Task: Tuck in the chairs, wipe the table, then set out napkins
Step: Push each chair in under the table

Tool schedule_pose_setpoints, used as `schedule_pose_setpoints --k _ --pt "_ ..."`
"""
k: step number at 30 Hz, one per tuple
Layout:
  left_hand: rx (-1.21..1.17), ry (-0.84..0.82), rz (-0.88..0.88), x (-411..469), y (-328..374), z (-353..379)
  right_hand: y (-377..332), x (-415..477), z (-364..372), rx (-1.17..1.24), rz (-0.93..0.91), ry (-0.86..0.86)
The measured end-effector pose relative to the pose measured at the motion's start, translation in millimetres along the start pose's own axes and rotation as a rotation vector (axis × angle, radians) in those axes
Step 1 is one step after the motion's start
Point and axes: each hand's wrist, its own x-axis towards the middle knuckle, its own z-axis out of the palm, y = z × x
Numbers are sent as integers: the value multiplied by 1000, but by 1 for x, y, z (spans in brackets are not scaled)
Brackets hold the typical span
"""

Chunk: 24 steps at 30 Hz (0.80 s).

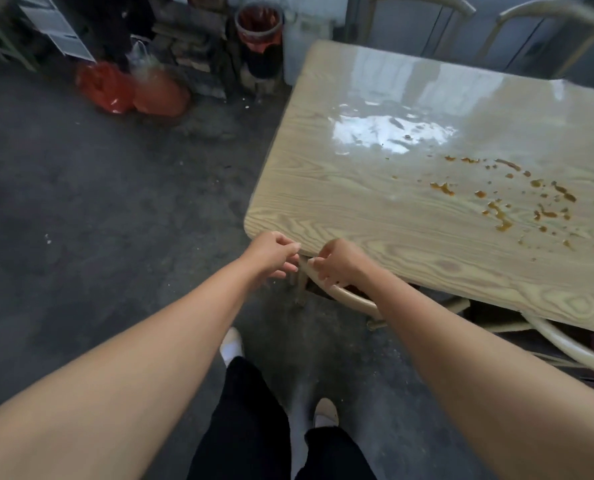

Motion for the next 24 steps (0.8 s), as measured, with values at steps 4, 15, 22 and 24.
schedule_pose_setpoints --k 4,15,22,24 --pt "132 -27 90 32 24 -54 -43 43 -7 61 35 31" --pt "427 -149 280 144 120 -194 -147 149 -35 317 185 172" --pt "534 -246 354 215 180 -233 -188 192 -64 393 224 288" --pt "552 -264 374 238 200 -242 -198 213 -77 416 237 296"
